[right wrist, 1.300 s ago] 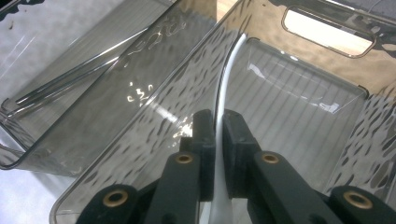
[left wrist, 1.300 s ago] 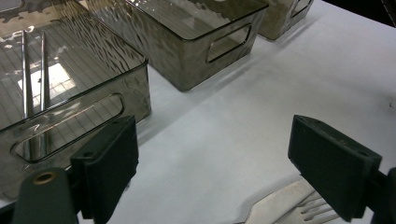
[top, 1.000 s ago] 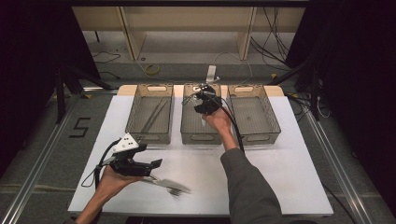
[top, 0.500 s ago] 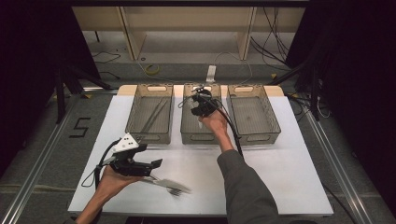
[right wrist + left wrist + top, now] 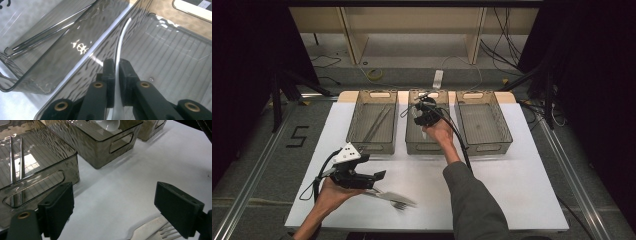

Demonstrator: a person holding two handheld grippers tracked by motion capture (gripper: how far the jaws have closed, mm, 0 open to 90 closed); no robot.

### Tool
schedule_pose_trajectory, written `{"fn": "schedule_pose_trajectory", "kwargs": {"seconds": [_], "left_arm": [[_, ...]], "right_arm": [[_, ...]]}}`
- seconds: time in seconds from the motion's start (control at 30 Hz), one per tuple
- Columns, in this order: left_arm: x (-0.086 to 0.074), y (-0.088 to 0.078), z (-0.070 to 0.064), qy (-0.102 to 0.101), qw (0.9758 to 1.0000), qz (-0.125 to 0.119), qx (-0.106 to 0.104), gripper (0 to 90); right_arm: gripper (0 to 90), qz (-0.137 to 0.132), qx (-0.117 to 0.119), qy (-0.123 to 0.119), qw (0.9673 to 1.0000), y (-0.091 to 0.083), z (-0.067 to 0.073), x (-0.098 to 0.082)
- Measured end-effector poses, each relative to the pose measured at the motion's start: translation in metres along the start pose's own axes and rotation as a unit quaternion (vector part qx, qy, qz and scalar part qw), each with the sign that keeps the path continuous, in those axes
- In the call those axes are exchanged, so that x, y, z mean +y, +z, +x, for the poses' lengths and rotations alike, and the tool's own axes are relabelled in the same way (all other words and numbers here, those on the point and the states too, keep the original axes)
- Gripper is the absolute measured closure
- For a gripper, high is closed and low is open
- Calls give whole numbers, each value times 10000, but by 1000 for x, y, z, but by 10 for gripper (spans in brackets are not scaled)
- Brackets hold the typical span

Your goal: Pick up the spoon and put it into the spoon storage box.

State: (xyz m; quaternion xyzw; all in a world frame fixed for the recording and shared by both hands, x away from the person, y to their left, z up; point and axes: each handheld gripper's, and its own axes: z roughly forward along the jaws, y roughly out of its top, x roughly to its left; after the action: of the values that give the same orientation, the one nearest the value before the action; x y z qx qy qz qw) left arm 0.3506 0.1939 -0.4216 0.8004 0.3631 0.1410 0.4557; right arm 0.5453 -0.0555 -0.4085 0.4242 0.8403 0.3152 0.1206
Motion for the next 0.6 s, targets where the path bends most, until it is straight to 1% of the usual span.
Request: {"fn": "schedule_pose_trajectory", "kwargs": {"seconds": [0.03, 0.2, 0.37, 0.43, 0.5, 0.57, 0.6], "left_arm": [[0, 0, 0, 36, 10000, 11, 0, 156], [0, 0, 0, 5, 10000, 2, -5, 156], [0, 0, 0, 26, 10000, 2, -3, 156], [0, 0, 0, 11, 10000, -8, -4, 156], [0, 0, 0, 21, 10000, 6, -6, 156], [0, 0, 1, 23, 10000, 16, 12, 156], [0, 0, 1, 20, 10000, 13, 21, 156]], "right_arm": [[848, 4, 1, -1, 10000, 0, 0, 0], [848, 11, 33, 4, 10000, 3, 3, 0], [846, 36, 54, -23, 10000, 5, 5, -1], [846, 37, 41, -83, 10000, 5, 6, -1], [844, 26, 38, -81, 10000, 5, 7, 0], [822, 25, -20, -124, 9999, 5, 8, 0], [803, -5, 16, -92, 10000, 5, 7, 1]]}}
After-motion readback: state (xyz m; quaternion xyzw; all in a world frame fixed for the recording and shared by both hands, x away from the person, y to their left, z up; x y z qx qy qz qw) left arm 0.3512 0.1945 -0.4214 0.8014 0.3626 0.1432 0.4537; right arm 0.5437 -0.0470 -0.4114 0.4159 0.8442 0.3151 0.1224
